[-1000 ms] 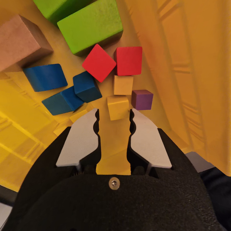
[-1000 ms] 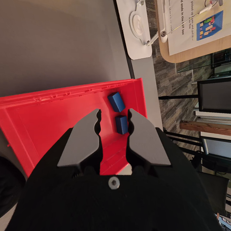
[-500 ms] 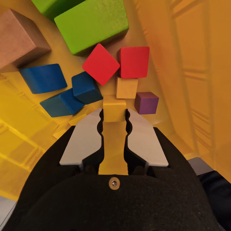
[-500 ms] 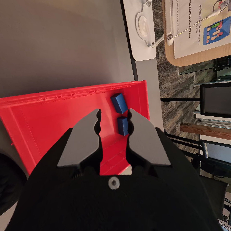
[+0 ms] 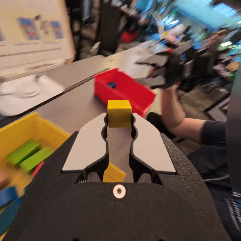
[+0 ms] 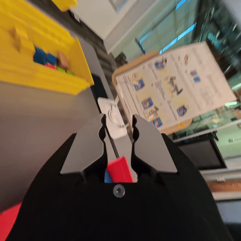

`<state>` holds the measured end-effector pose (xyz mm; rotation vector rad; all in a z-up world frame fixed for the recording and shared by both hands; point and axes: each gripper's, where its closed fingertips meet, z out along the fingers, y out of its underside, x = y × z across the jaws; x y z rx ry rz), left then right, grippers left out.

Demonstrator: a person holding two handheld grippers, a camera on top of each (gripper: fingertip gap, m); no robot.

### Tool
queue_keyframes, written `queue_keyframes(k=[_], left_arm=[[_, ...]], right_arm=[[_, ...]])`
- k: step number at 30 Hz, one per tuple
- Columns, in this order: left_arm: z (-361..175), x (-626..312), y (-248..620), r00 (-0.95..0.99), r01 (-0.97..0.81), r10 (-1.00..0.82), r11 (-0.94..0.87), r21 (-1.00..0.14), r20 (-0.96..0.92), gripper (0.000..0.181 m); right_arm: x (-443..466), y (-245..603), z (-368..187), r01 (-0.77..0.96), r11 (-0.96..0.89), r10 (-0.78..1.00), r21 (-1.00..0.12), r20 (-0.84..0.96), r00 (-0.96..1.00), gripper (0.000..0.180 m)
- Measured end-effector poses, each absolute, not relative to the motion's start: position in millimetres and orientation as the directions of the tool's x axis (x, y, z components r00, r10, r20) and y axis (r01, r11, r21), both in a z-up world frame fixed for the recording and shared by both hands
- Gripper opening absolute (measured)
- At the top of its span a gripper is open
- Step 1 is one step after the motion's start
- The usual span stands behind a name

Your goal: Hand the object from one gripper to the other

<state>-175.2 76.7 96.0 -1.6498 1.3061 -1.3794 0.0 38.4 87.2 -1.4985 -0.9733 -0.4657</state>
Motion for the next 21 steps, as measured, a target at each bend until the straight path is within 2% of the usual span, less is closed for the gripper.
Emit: queue_keyframes(k=[4,8,13,18,21], left_arm=[[112,-154,34,-0.265,-0.283,-0.865,-0.353,-0.892,0.426,0.032],[110,-131,11,-0.373,-0.314,-0.799,-0.369,-0.875,0.471,0.032],[104,-119,-3,-0.418,-0.354,-0.768,-0.354,-0.866,0.485,0.032],[102,-115,-9,-0.435,-0.367,-0.758,-0.344,-0.864,0.486,0.032],[102,-116,-10,-0.449,-0.370,-0.739,-0.357,-0.858,0.502,0.032]], right_arm=[[-63,27,99,0.691,0.307,0.343,-0.654,0.753,0.561,0.048],[-104,14,102,0.647,0.459,0.328,-0.609,0.793,0.513,0.050],[-118,11,100,0.640,0.487,0.317,-0.594,0.804,0.504,0.049],[-120,8,103,0.635,0.516,0.286,-0.575,0.814,0.505,0.034],[-120,7,103,0.640,0.523,0.275,-0.563,0.822,0.498,0.034]])
